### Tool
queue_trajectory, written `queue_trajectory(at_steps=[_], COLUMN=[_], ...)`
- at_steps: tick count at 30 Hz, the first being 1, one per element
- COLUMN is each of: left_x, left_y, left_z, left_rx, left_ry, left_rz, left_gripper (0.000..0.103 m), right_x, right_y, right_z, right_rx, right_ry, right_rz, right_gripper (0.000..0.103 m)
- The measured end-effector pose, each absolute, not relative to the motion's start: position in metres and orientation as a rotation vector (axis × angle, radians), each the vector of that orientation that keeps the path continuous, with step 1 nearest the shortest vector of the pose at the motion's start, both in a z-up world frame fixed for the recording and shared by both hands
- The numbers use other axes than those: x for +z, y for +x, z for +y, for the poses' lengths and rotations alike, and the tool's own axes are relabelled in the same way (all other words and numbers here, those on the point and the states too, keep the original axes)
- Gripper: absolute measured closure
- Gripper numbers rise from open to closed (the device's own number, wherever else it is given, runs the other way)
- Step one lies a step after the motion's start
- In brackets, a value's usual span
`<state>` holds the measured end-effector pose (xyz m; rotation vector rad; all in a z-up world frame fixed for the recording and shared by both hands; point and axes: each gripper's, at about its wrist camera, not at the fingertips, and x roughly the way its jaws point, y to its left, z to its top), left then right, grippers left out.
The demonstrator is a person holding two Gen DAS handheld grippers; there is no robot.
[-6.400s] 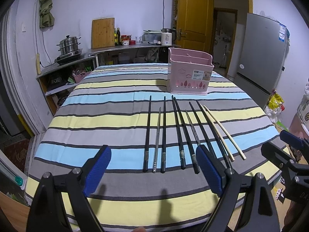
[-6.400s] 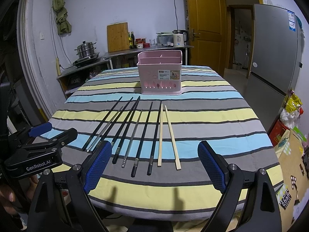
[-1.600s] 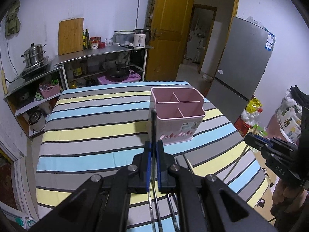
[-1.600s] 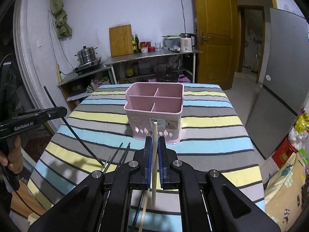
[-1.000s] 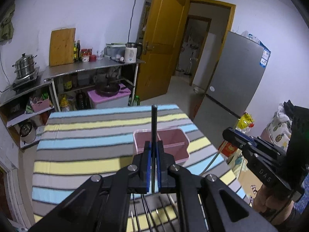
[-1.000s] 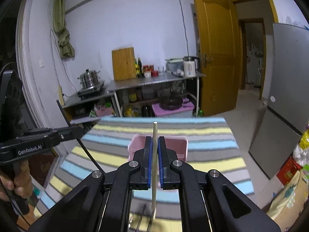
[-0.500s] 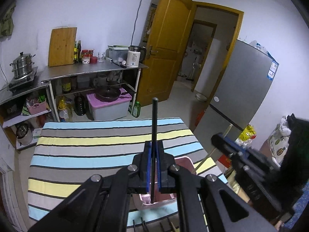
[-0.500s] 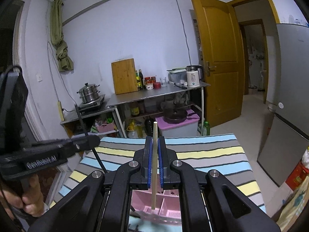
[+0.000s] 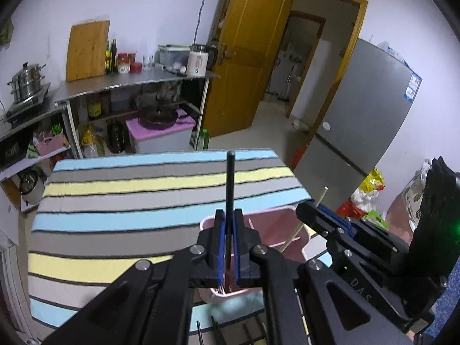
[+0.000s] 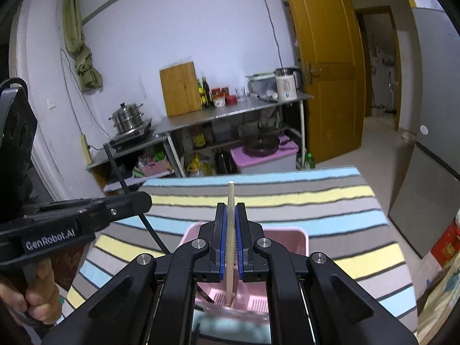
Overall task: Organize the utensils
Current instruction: 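Lower both chopsticks into the basket and open both grippers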
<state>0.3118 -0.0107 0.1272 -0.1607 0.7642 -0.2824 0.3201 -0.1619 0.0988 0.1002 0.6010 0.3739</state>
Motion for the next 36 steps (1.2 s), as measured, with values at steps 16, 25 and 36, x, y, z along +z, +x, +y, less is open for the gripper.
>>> queue_trajectory(at_steps=[16,25,36], left_x=[0.121,0.123,0.105], left_y=[0.295,0.245,0.174], left_z=[-0.006,0.005,0.017], left_rx=[-0.262,-0.244,-0.232], left_ry=[-0.165,-0.161,-0.160], left_rz=[0.756,0.706,0.669], left_gripper=[0.074,0.071,0.071], right_x=[0.090,0.097,0.075], right_y=[0.306,0.253,0.168], right_z=[-0.168,-0.192,-0.218], right_rx=[0.378,0.377,0.367], right_ry=[0.077,0.118,0.133], right_rz=[0.632,0.604,0.635], right_gripper=[0.085,0.067,0.067])
